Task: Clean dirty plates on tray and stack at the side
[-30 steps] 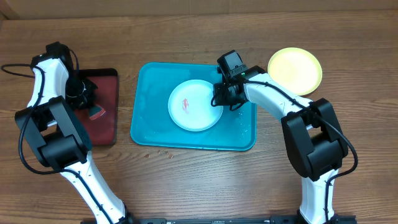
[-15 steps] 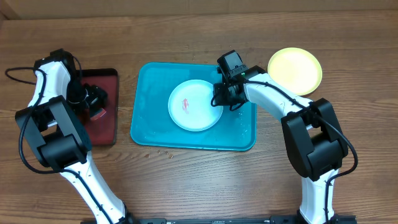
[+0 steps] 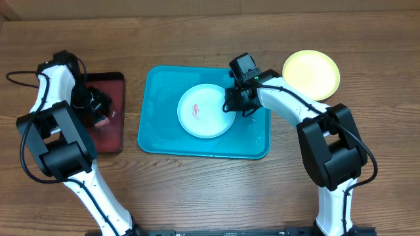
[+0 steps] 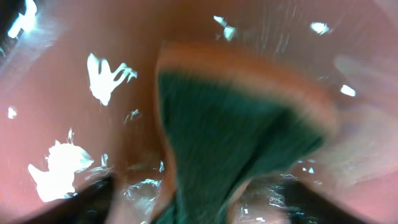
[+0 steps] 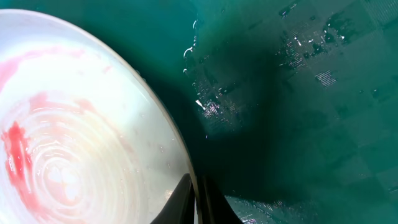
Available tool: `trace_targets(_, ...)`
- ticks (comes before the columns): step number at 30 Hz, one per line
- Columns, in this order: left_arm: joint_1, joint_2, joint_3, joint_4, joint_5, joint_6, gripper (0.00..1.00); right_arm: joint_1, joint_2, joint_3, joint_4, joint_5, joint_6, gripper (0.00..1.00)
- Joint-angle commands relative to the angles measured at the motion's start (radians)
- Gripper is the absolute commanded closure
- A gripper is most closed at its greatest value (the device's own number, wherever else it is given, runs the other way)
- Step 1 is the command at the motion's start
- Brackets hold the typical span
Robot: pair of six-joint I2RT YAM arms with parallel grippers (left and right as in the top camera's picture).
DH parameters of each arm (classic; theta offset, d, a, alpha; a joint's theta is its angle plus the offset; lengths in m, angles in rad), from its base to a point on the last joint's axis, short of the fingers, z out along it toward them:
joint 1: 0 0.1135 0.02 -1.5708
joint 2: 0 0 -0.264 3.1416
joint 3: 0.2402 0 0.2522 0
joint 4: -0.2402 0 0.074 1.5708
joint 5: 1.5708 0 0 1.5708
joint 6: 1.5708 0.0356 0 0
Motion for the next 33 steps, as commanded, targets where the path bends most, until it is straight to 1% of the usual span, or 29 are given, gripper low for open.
trace_targets(1,-0.003,0.013,-0.018,0.063,-0.058,0.002,0.0,0.001,0.035,-0.006,-0.003,0.032,0.005,0.95)
trace_targets(3,-0.003,0.013,-0.018,0.119,-0.101,0.018,0.01,0.001,0.035,-0.006,-0.004,0.032,0.005,0.95)
trace_targets(5,-0.003,0.013,-0.018,0.145,-0.1,0.045,0.02,0.001,0.035,-0.006,-0.004,0.032,0.005,0.95)
trace_targets(6,-0.003,0.013,-0.018,0.158,-0.1,0.06,0.08,0.001,0.035,-0.006,-0.004,0.032,0.005,0.95)
trace_targets(8,-0.003,0.013,-0.018,0.175,-0.101,0.086,0.33,0.001,0.035,-0.006,-0.003,0.032,0.005,0.95)
trace_targets(11,-0.003,0.013,-0.018,0.182,-0.101,0.096,0.83,0.001,0.035,-0.006,-0.004,0.032,0.005,0.95)
trace_targets(12,-0.003,0.013,-0.018,0.181,-0.101,0.096,0.93,0.001,0.035,-0.006,-0.004,0.032,0.005,0.95)
trace_targets(13,-0.003,0.013,-0.018,0.18,-0.1,0.096,0.96,0.001,0.035,-0.006,-0.004,0.032,0.005,0.95)
trace_targets(15,-0.003,0.013,-0.018,0.175,-0.1,0.096,0.96,0.001,0.035,-0.006,-0.004,0.032,0.005,0.95)
trace_targets(16,-0.003,0.013,-0.018,0.169,-0.1,0.096,0.88,0.001,0.035,-0.006,-0.004,0.032,0.005,0.95)
trace_targets(17,-0.003,0.013,-0.018,0.161,-0.1,0.096,0.7,0.001,0.035,-0.006,-0.004,0.032,0.005,0.95)
trace_targets(18,-0.003,0.013,-0.018,0.148,-0.099,0.095,0.49,0.001,0.035,-0.006,-0.004,0.032,0.005,0.95)
trace_targets(19,-0.003,0.013,-0.018,0.132,-0.094,0.096,0.15,0.001,0.035,-0.006,-0.004,0.032,0.005,0.95)
trace_targets(20,-0.003,0.013,-0.018,0.111,-0.086,0.096,0.0,0.001,0.035,-0.006,-0.004,0.032,0.005,0.95)
trace_targets(26,-0.003,0.013,-0.018,-0.033,-0.005,0.096,0.0,0.001,0.035,-0.006,-0.003,0.032,0.005,0.95)
trace_targets(27,-0.003,0.013,-0.018,-0.043,-0.002,0.096,0.02,0.001,0.035,-0.006,-0.003,0.032,0.005,0.95)
trace_targets(29,-0.003,0.013,-0.018,-0.051,-0.002,0.096,0.24,0.001,0.035,-0.006,-0.002,0.032,0.005,0.95)
trace_targets(31,-0.003,0.013,-0.018,-0.05,-0.002,0.096,0.48,0.001,0.035,-0.006,-0.001,0.032,0.005,0.95)
trace_targets(32,-0.003,0.013,-0.018,-0.047,-0.002,0.096,0.67,0.001,0.035,-0.006,0.0,0.032,0.005,0.95)
trace_targets(33,-0.003,0.013,-0.018,-0.045,-0.002,0.096,0.81,0.001,0.035,-0.006,0.0,0.032,0.005,0.95)
